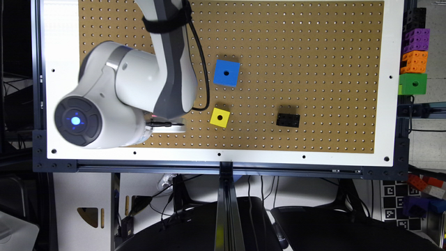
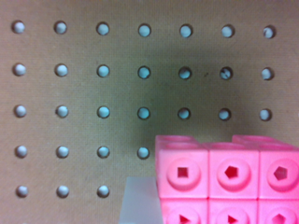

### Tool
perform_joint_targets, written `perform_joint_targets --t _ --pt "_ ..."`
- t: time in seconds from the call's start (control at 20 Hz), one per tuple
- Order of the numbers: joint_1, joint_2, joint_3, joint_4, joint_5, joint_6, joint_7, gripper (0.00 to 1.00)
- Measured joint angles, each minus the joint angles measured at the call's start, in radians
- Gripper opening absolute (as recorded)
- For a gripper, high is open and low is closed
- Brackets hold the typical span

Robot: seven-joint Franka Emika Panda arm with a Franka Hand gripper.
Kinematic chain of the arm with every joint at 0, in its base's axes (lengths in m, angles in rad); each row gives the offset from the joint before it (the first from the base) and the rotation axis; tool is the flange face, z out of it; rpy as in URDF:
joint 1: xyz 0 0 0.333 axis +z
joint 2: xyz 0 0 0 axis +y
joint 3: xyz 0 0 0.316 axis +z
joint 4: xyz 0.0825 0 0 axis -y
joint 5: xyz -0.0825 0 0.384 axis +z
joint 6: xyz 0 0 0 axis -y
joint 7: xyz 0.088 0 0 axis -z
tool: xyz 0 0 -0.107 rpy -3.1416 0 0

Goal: Pick up pink block.

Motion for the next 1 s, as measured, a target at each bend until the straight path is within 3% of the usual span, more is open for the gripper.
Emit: perform_joint_targets --t 0.2,0.85,1.0 --pt "0.0 -0.057 0.0 0.0 0.0002 -0.061 0.001 0.0" --pt "0.0 -0.203 0.0 0.001 0.0007 -0.193 0.002 0.0" --pt "0.0 -0.215 0.0 0.001 0.0008 -0.205 0.002 0.0"
